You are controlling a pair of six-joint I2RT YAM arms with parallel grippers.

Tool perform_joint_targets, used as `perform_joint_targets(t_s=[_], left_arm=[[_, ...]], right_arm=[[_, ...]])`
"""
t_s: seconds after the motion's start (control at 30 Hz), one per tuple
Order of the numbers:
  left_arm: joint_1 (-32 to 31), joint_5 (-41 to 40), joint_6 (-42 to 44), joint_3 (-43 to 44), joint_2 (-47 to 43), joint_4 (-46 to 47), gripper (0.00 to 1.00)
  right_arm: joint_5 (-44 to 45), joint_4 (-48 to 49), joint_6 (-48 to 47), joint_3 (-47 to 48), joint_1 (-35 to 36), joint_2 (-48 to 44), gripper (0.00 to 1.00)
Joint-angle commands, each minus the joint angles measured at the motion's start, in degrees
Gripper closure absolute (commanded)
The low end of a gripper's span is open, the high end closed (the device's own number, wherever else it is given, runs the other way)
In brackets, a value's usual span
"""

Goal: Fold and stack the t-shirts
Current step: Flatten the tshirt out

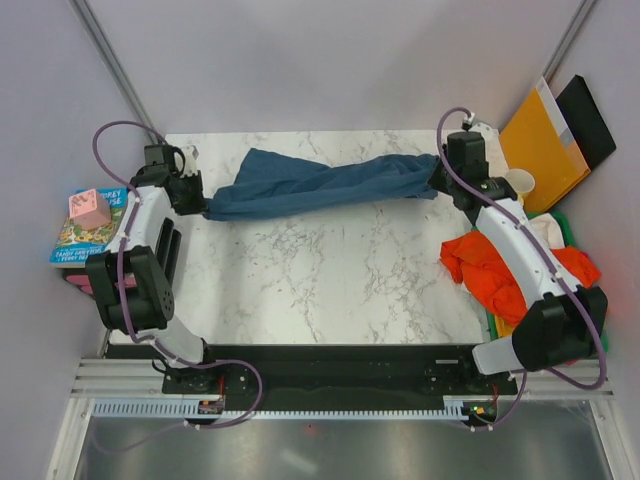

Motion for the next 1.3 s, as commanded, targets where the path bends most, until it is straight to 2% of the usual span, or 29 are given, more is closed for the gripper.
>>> perform_joint_targets(t_s=[0.0, 0.27, 0.33, 0.37, 0.4, 0.47, 0.5, 0.53, 0.6, 0.77, 1.0, 1.1, 1.27], left_arm=[[0.3, 0.7, 5.9, -5.7, -4.7, 1.5, 0.98], [0.3, 0.6, 9.0, -11.4, -3.4, -0.2, 0.98], [0.3, 0.9, 9.3, -11.6, -2.7, -0.8, 0.96], [0.3, 0.9, 9.3, -11.6, -2.7, -0.9, 0.93], [0.3, 1.1, 9.4, -11.6, -2.7, -1.0, 0.82], [0.3, 2.1, 9.4, -11.7, -3.1, -1.1, 0.66], [0.3, 2.4, 9.3, -11.5, -3.2, -1.1, 0.46], [0.3, 3.3, 9.2, -11.4, -3.8, -1.0, 0.39], [0.3, 4.7, 8.6, -10.4, -4.1, -1.0, 0.32], [0.3, 6.2, 6.7, -7.7, -2.6, -1.1, 0.30], [0.3, 7.2, 5.5, -7.1, -0.1, -1.1, 0.37], [0.3, 7.1, 5.4, -7.5, 0.4, -1.0, 0.38], [0.3, 6.8, 5.4, -8.0, 0.6, -0.8, 0.38]], right_arm=[[1.1, 0.0, 2.9, -10.4, 0.1, -7.0, 1.00], [-0.4, -1.0, 6.5, -22.2, 0.2, -12.6, 1.00], [-0.4, -1.4, 6.5, -23.0, 0.2, -12.8, 0.96], [-0.4, -1.5, 6.5, -23.1, 0.2, -12.9, 0.91], [-0.6, -1.4, 6.3, -23.2, 0.2, -13.3, 0.75], [-0.3, -1.5, 5.5, -22.6, 0.1, -13.4, 0.58], [-0.1, -1.5, 5.2, -22.1, 0.2, -13.3, 0.49], [-0.1, -1.6, 4.5, -20.9, 0.2, -13.1, 0.44], [0.6, -2.0, 2.8, -18.5, 0.2, -12.0, 0.42], [1.5, -3.2, 1.9, -16.3, 0.1, -8.2, 0.43], [-1.0, -6.1, 5.4, -20.5, 0.2, -2.5, 0.46], [-4.7, -2.8, 6.2, -23.9, 1.1, -2.8, 0.46], [-2.2, -0.7, 6.1, -25.6, 5.5, -2.3, 0.48]])
